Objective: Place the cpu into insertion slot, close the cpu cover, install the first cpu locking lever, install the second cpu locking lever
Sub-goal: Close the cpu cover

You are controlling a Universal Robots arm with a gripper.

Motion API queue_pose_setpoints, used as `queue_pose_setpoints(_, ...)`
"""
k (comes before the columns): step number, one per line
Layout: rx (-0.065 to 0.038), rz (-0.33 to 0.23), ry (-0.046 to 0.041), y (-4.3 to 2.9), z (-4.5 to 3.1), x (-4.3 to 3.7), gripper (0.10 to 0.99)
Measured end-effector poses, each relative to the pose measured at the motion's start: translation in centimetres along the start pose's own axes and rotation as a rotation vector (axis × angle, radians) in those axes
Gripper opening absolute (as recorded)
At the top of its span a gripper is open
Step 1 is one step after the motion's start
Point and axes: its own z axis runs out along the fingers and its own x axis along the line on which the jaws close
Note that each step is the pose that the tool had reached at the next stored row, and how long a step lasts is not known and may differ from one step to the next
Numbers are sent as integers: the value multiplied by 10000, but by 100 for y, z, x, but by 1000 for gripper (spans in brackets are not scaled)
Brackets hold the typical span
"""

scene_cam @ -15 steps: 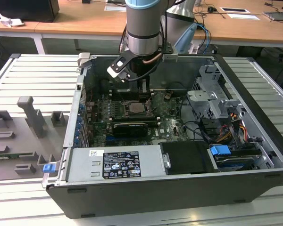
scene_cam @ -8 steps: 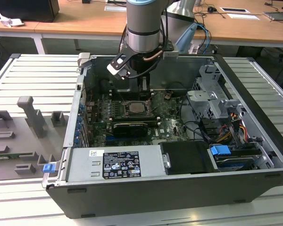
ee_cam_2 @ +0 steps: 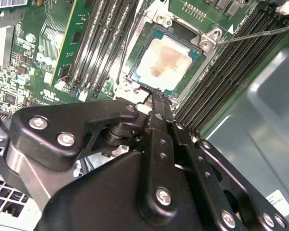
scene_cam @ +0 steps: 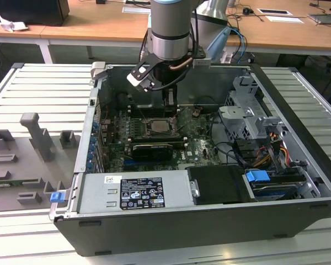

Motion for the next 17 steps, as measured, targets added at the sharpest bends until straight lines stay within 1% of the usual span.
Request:
queue_pose_setpoints(8,0,-1,-1,4,-64,1,106)
queue_pose_setpoints(17,0,0,0,6,-95,1,106)
